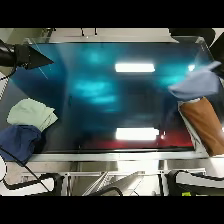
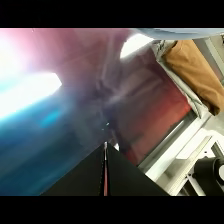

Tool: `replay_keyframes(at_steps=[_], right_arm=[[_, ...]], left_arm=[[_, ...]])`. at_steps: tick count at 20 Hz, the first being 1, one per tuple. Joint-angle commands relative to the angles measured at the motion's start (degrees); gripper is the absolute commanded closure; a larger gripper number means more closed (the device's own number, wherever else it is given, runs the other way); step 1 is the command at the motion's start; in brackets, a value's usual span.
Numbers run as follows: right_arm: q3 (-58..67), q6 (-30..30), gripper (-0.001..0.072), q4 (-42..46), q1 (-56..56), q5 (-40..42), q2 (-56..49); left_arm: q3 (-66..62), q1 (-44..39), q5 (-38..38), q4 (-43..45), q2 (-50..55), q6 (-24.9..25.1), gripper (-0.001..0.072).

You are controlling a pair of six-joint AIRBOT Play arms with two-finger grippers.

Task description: Fold the shirts.

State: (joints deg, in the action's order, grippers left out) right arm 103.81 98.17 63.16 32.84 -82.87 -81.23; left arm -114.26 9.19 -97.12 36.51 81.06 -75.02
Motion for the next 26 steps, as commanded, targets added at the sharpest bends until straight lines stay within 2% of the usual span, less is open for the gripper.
replay_keyframes(at_steps=[1,2,4,6,9,12,14,15,16,17,20,21,23,25,26], right_arm=[[-0.26,2.78,0.0695,4.37,12.33,-10.67,3.32],[-0.74,2.67,0.0695,6.01,14.23,-13.66,3.50],[-3.02,2.51,0.0695,15.61,16.37,-20.48,3.52],[-7.96,1.66,0.0695,24.83,16.50,-22.62,4.24],[-19.54,2.34,0.0695,26.34,16.50,-19.34,6.49],[-30.36,5.62,0.0694,29.09,16.52,-14.69,7.04],[-35.39,6.45,0.0655,29.20,16.52,-11.21,6.82],[-36.79,6.45,0.0404,29.22,16.52,-10.51,6.51],[-37.03,6.34,0.0087,29.24,16.52,-10.56,5.90],[-36.94,5.90,0.0028,29.24,16.52,-10.56,5.60],[-34.16,5.97,0.0029,27.43,16.41,-10.62,5.57],[-31.89,5.97,0.0079,25.18,16.33,-10.80,5.57],[-26.99,5.18,0.0391,16.50,16.20,-10.67,5.57],[-23.19,3.54,0.0623,5.75,14.78,-9.22,5.77],[-22.29,2.56,0.0695,0.79,13.31,-7.13,6.38]], left_arm=[[0.02,-0.04,-0.37,0.00,0.02,0.00,0.0686],[0.02,-0.04,-0.42,-0.02,0.04,0.00,0.0685],[0.02,-0.04,-0.44,-0.02,0.02,0.02,0.0686],[0.02,-0.04,-0.42,-0.02,0.02,0.02,0.0685],[0.02,-0.09,-0.42,-0.04,0.02,0.00,0.0686],[0.02,-0.76,-0.46,0.02,0.15,0.02,0.0686],[0.02,-1.31,-0.37,-0.02,0.15,0.02,0.0685],[0.02,-1.84,-0.33,0.02,0.24,0.02,0.0686],[0.02,-2.38,-0.37,0.00,0.39,0.02,0.0685],[0.02,-3.04,-0.39,-0.11,0.76,0.02,0.0686],[0.00,-4.98,-0.24,-0.04,2.34,0.00,0.0685],[0.00,-5.53,-0.20,-0.04,2.91,0.00,0.0686],[-0.04,-5.86,0.57,-0.07,3.45,0.00,0.0685],[-0.04,-4.74,2.60,-0.02,3.10,0.00,0.0686],[-0.04,-3.54,3.48,0.00,2.60,0.00,0.0686]])
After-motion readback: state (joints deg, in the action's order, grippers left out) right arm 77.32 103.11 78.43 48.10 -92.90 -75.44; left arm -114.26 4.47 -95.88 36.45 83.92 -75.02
